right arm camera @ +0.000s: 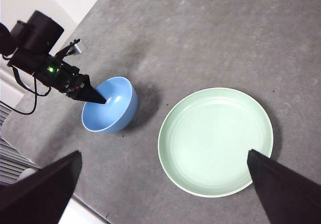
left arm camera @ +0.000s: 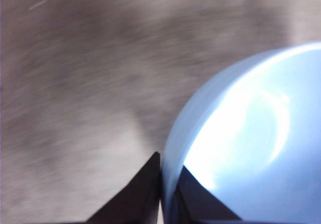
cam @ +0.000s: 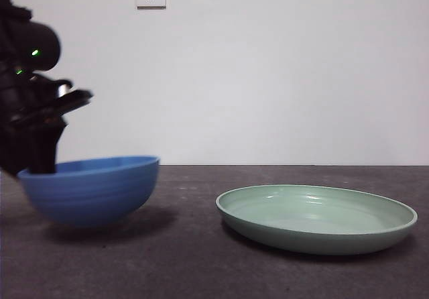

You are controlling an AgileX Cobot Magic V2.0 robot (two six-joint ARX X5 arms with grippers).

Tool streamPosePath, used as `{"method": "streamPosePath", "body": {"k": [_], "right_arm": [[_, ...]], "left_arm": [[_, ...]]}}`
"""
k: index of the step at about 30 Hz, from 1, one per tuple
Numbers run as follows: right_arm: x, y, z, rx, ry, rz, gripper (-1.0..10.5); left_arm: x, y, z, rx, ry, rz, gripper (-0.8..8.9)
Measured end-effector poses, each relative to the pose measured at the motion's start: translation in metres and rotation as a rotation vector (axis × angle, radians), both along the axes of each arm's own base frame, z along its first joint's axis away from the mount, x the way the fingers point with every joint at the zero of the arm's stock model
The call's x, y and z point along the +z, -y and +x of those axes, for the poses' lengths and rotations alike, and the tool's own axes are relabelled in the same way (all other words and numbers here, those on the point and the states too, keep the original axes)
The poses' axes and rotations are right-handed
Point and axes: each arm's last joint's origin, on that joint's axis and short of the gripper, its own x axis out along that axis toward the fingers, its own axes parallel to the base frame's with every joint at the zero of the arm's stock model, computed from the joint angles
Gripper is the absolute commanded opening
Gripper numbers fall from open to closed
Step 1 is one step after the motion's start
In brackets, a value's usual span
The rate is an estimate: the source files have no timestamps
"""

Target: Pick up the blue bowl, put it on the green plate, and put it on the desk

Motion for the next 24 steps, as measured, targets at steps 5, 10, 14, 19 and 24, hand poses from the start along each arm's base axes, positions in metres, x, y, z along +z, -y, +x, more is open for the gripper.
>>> {"method": "streamPosePath", "body": {"k": [5,10,14,19,24], "right_arm": [[0.0,0.0,0.0,0.0,0.0,0.0,5.8],[0.0,0.0,0.0,0.0,0.0,0.0,5.8],[0.0,0.0,0.0,0.0,0.0,0.0,5.8],[0.0,0.0,0.0,0.0,0.0,0.0,5.8],[0.0,0.0,0.0,0.0,0.0,0.0,5.8]], "left_arm": [[0.035,0.028,0.004,-0.071,0.052,0.052,0.09],[0.079,0.063,0.008,-0.148,0.168,0.037,0.09],[0.099,0.096,0.013,-0.217,0.22,0.007,0.09],[0.093,0.143,0.022,-0.301,0.202,0.001,0.09],[0.077,0.191,0.029,-0.376,0.174,0.059,0.09]]}}
